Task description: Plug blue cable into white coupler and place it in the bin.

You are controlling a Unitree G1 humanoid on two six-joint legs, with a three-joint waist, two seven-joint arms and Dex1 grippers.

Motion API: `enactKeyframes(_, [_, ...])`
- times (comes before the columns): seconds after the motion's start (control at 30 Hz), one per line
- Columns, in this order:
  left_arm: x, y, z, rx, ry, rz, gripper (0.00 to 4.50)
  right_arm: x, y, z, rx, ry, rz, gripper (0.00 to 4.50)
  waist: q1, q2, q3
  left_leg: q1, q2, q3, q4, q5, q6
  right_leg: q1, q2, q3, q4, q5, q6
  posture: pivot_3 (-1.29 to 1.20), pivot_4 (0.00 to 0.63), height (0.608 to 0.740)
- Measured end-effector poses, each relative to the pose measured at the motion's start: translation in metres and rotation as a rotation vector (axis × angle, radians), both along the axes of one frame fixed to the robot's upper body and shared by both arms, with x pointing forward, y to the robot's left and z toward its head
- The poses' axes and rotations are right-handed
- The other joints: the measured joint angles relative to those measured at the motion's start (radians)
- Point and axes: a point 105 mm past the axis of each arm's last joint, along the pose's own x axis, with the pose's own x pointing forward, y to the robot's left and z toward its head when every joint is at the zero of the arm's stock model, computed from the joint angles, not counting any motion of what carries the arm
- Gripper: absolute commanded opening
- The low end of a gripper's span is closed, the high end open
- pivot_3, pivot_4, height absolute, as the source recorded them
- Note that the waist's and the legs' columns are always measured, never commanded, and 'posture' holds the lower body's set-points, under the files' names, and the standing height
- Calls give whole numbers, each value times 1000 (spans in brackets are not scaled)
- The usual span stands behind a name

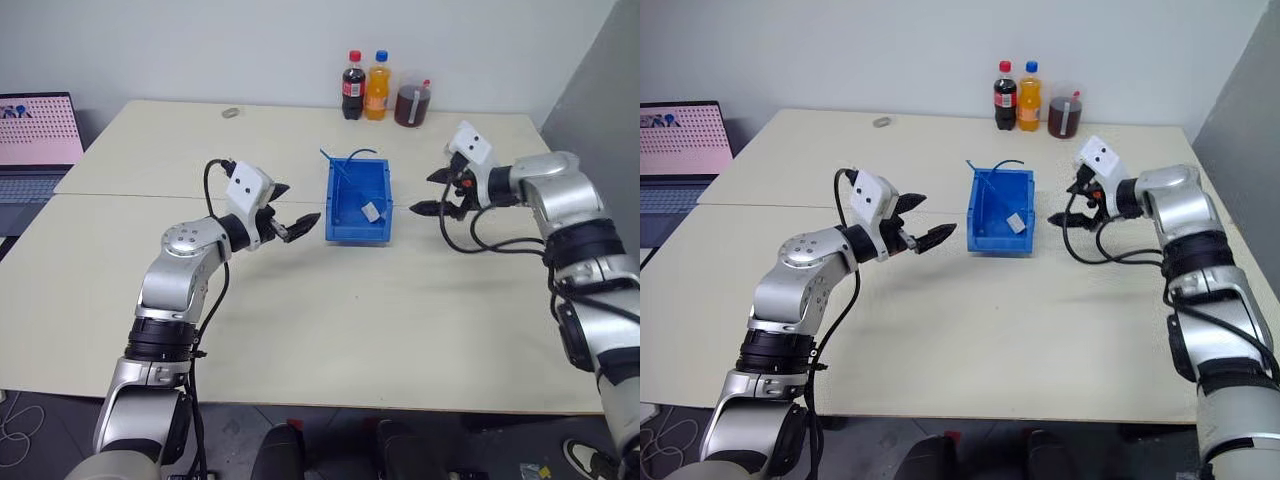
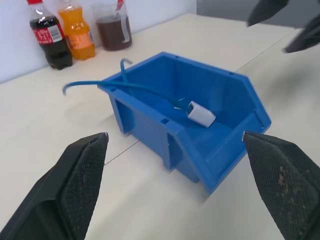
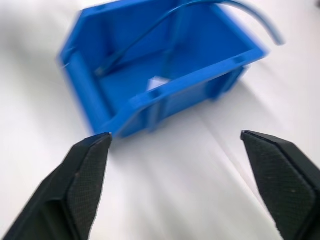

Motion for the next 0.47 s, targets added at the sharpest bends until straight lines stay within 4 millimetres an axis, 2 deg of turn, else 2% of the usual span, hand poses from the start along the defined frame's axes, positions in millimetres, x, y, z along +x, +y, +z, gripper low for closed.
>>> enactKeyframes(0.1, [-2,24,-9,21,14,73,4500,-21,1,-17,103,-1,-36,4468,-2,0,0,0,0,0,0,0,0,0,0,0,0,0,0,0,150,740])
enactKeyframes(0.2, [-8,47,-20,24,48,131,4500,-39,0,-17,257,-3,-130,4468,-1,1,0,0,0,0,1,0,-1,0,-1,0,1,0,0,0,150,740])
enactKeyframes(0.33, [-10,55,-20,15,53,150,4500,-56,5,-4,416,-24,-222,4468,2,0,0,1,0,-1,3,0,-1,2,0,-1,1,1,2,0,150,740])
enactKeyframes(0.47, [-11,60,-20,-3,76,156,4500,-70,5,-18,412,-6,-273,4468,5,0,0,0,-1,-1,3,0,0,2,0,0,1,0,3,0,150,740])
